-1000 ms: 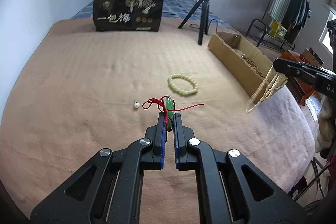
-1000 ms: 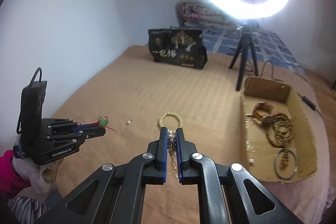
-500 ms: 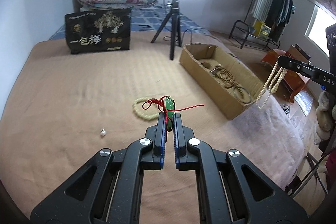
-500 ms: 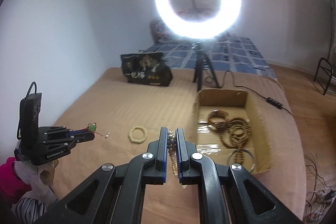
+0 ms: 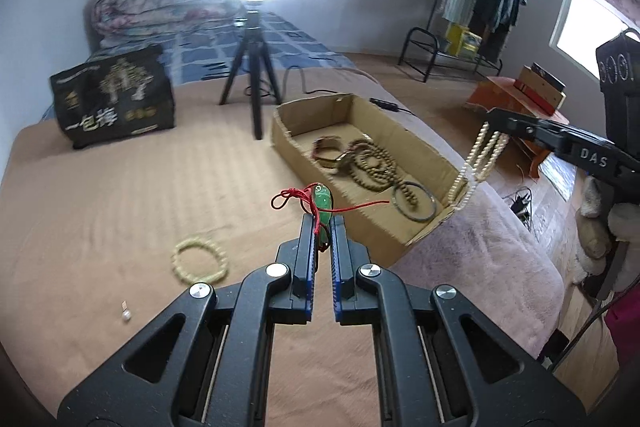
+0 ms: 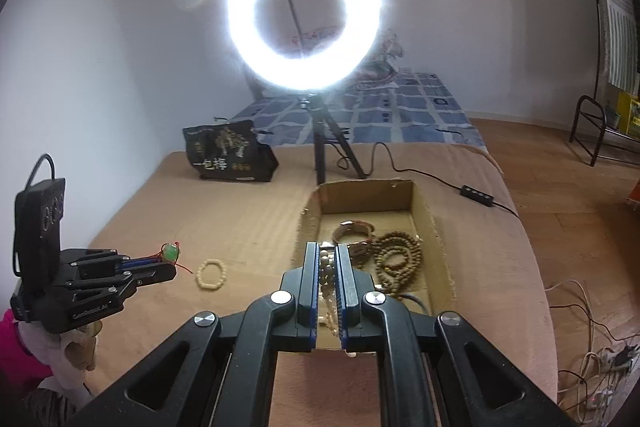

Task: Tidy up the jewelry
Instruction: 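Carry the charm and pearl necklace into the box and release both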

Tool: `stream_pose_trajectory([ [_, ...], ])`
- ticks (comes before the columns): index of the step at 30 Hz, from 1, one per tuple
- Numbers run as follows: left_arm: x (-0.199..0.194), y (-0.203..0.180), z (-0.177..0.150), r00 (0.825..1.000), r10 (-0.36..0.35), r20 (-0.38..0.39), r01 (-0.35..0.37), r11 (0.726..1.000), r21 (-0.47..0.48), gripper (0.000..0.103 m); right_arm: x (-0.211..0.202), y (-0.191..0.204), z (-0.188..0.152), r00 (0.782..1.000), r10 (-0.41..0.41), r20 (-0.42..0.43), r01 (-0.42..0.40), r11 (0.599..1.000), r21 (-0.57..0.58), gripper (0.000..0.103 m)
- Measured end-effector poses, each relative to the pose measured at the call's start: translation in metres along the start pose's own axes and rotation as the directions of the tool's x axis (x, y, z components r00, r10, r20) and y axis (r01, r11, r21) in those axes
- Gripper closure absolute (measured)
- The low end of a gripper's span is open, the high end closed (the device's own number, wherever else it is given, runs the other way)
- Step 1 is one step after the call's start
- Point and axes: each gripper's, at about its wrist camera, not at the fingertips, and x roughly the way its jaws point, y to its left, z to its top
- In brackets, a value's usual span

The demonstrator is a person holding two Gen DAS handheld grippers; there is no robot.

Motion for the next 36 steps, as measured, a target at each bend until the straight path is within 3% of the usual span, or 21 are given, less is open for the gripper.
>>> stream_pose_trajectory([
  [11,0.044,-0.036,0.026,0.998,-0.054,-0.027,0.055,0.998,0.028,0.098,0.019,-0.032,-0.006,0.998,-0.056,-0.022,0.057,0.998,0.034,0.098],
  [21,0.083,-0.058,0.026,0.994,-0.075,-0.082,0.079,0.996,0.042,0.098,0.036,-0.052,-0.02,0.995,-0.08,-0.06,0.083,0.995,0.055,0.098],
  [34,0.095,-0.067,0.022,0.989,-0.082,-0.122,0.089,0.995,0.05,0.098,0.048,-0.062,-0.035,0.993,-0.069,-0.099,0.078,0.993,0.088,0.097],
  [35,0.095,-0.067,0.023,0.989,-0.081,-0.125,0.088,0.995,0.049,0.098,0.048,-0.063,-0.035,0.993,-0.071,-0.098,0.08,0.993,0.088,0.095],
  [36,0.095,-0.067,0.022,0.989,-0.081,-0.128,0.087,0.995,0.048,0.098,0.049,-0.062,-0.034,0.992,-0.075,-0.098,0.084,0.992,0.09,0.085],
])
